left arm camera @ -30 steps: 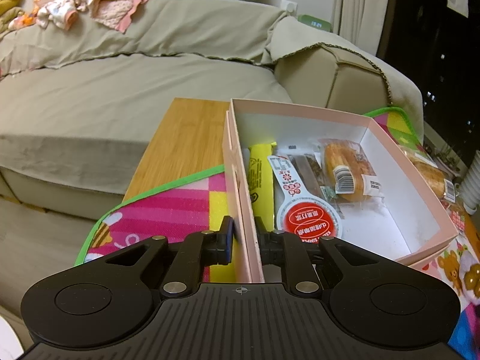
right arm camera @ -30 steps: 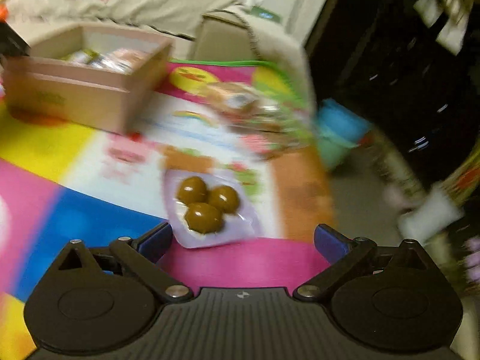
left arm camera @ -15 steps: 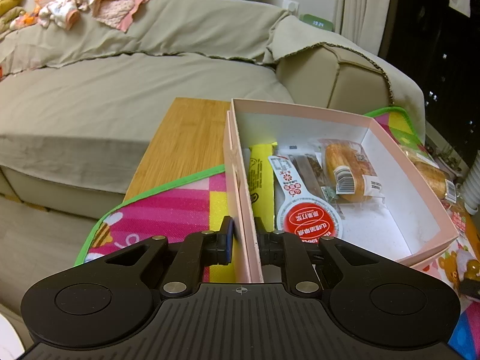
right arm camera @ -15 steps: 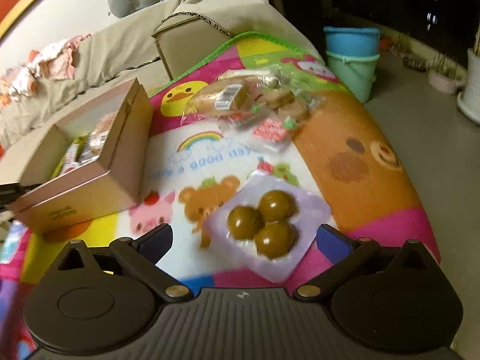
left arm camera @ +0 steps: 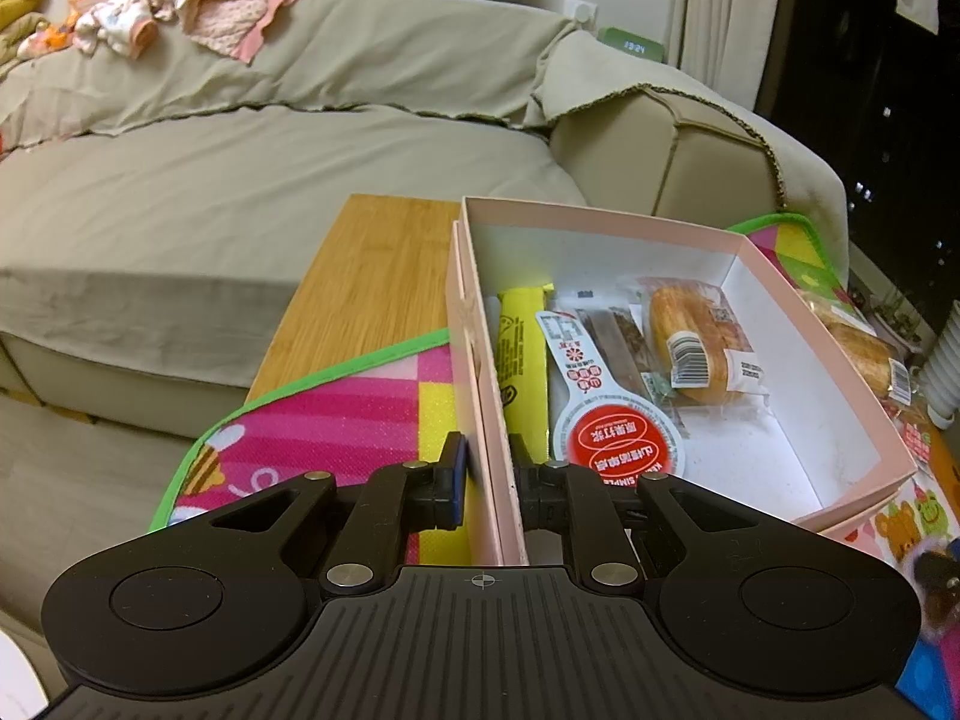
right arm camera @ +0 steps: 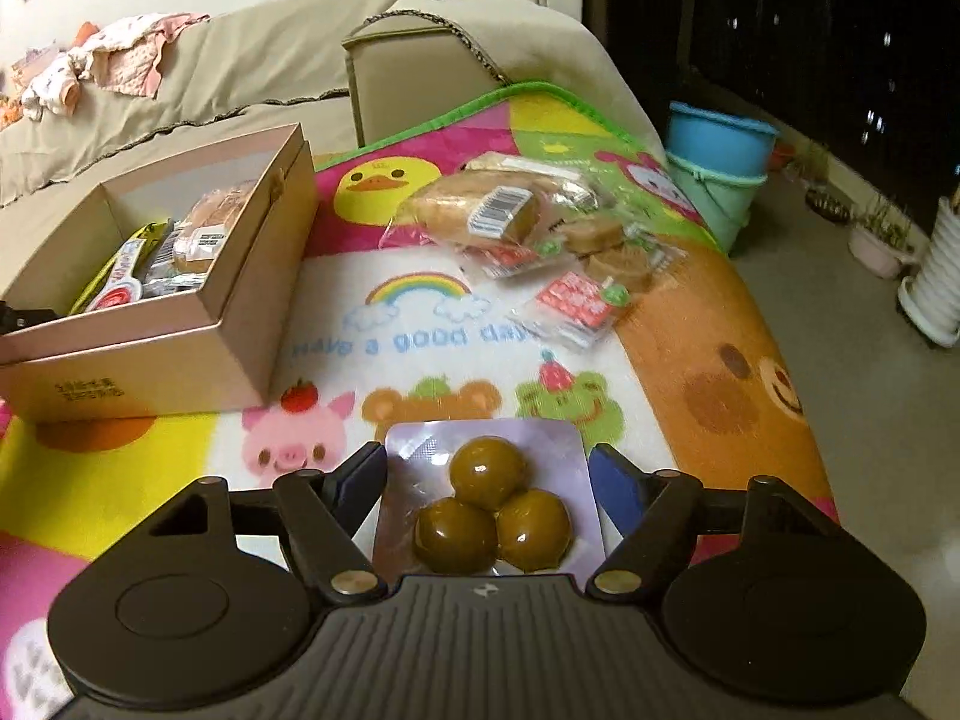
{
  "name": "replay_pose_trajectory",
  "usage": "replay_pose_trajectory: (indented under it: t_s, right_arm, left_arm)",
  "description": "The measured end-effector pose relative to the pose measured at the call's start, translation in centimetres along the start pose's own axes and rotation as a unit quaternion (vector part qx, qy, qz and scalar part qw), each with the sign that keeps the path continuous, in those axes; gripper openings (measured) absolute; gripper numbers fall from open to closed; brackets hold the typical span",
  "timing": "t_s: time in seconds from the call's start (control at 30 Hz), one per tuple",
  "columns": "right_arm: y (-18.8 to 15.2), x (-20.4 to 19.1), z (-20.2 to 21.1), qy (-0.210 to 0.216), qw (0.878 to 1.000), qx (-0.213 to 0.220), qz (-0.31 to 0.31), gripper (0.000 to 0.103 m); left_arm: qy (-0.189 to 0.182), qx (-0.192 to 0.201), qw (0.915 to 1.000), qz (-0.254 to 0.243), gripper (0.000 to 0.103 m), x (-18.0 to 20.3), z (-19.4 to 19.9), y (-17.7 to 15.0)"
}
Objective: Organize objects
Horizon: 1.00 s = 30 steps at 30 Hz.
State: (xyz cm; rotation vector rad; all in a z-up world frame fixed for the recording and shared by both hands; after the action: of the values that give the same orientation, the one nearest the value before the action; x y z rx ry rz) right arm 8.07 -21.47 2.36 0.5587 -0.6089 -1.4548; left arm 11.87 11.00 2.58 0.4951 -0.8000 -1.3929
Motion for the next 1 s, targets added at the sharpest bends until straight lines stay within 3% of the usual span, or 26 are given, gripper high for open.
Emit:
replay_pose_trajectory:
  t_s: [0.03, 0.23, 0.33, 0.43, 0.5, 0.57, 0.67, 0.73, 0.87, 0.93, 1.0]
  right_arm:
    - [0.0, 0.2, 0.5, 0.004, 1.000, -0.002, -0.003, 0.051]
    - [1.2, 0.2, 4.6, 0.047, 0.999, 0.021, 0.017, 0.047]
    - [2.3, 0.9, 6.0, 0.069, 0.997, 0.025, 0.000, 0.010]
    - [3.5, 1.6, 7.1, 0.085, 0.995, 0.039, -0.017, 0.010]
    - [3.7, 1.4, 7.6, 0.072, 0.996, 0.052, -0.004, 0.015]
    - [3.4, 1.2, 7.6, 0.062, 0.997, 0.053, 0.008, 0.040]
    - [2.3, 0.5, 6.2, 0.049, 0.998, 0.033, 0.014, 0.054]
    - [1.5, 0.1, 4.6, 0.048, 0.999, -0.005, -0.004, 0.074]
    - [0.2, -1.1, 1.8, 0.053, 0.997, -0.050, -0.035, 0.081]
    - [-0.2, -1.8, 0.8, 0.048, 0.997, -0.041, -0.040, 0.091]
    - [-0.2, -2.7, 0.2, 0.035, 0.999, -0.026, -0.021, 0.091]
  left_arm:
    - [0.000, 0.000, 1.0000, 0.000, 0.016, 0.0, 0.0, 0.0]
    - [0.000, 0.000, 1.0000, 0.001, 0.016, 0.0, 0.0, 0.0]
    - [0.000, 0.000, 1.0000, 0.001, 0.016, -0.1, 0.0, 0.0]
    - [-0.001, 0.000, 1.0000, 0.001, 0.016, 0.0, 0.0, 0.0]
    - [-0.001, 0.000, 1.0000, 0.001, 0.016, 0.0, 0.0, 0.0]
    - [-0.001, 0.000, 1.0000, 0.002, 0.016, 0.0, 0.0, 0.0]
    - [-0.001, 0.000, 1.0000, 0.001, 0.016, 0.0, 0.0, 0.0]
    - [-0.001, 0.000, 1.0000, 0.001, 0.016, 0.0, 0.0, 0.0]
    - [-0.002, 0.000, 1.0000, 0.001, 0.016, 0.0, 0.0, 0.0]
    - [-0.002, 0.000, 1.0000, 0.001, 0.016, 0.0, 0.0, 0.0]
    - [-0.001, 0.000, 1.0000, 0.001, 0.016, 0.0, 0.0, 0.0]
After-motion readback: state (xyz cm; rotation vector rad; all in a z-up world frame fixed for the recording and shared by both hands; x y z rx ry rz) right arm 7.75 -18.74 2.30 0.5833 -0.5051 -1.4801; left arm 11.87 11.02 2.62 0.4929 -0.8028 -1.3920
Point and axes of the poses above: each gripper's, at about its wrist camera, not at the fingertips, and z roughly against the way its jaws point, x to its right, y to its top, the point moved 1 cm from there along -z, roughly the way its jaws point, and after that the axes turned 6 degrees about -y, right-handed, at the moved point
